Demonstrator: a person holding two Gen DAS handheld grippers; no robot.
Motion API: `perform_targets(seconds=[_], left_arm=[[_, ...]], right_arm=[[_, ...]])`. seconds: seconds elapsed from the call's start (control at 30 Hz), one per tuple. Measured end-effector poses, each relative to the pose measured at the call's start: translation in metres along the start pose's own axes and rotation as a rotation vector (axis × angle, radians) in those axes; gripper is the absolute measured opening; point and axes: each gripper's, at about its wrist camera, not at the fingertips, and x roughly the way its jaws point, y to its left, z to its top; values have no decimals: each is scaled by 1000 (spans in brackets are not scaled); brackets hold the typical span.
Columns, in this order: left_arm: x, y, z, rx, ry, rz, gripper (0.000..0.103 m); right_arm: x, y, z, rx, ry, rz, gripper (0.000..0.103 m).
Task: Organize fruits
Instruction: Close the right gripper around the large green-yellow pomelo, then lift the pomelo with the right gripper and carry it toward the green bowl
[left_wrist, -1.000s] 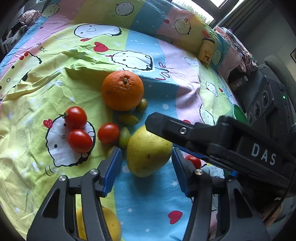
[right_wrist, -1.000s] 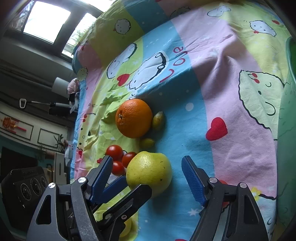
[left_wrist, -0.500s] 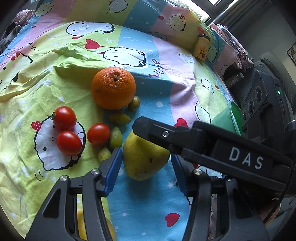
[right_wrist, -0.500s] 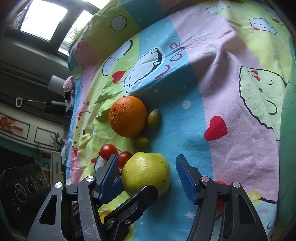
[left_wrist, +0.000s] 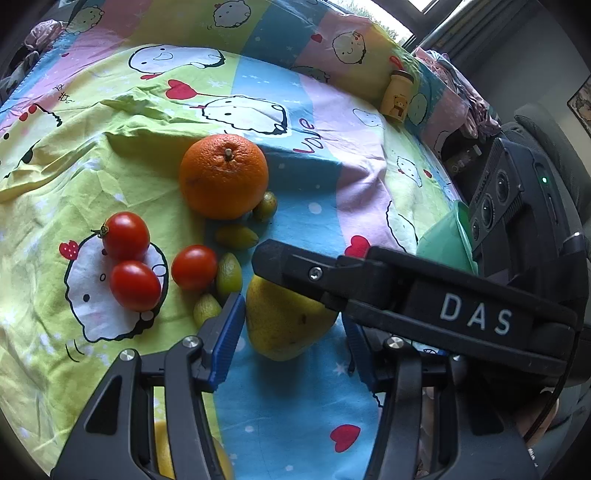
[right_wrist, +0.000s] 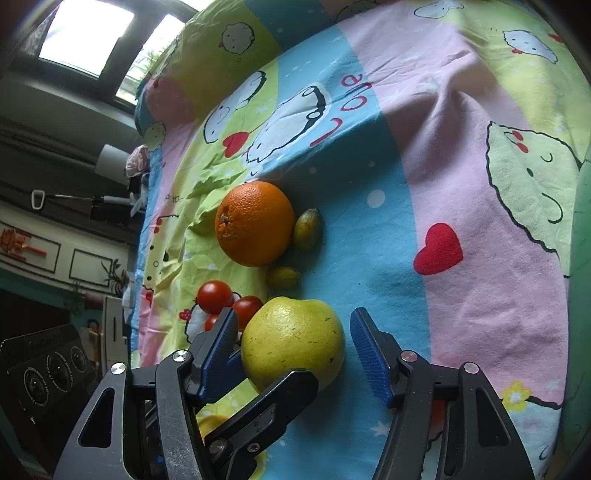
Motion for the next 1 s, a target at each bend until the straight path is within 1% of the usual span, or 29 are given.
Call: perform_targets(seconds=[0.33, 1.0], left_arm=[[-5, -6, -5, 17, -21, 1, 54], [-30, -37, -6, 115, -156, -33, 54]], right_arm=[[-5, 0, -4, -9, -20, -9, 59], [-50, 16, -14, -89, -173, 5, 59]])
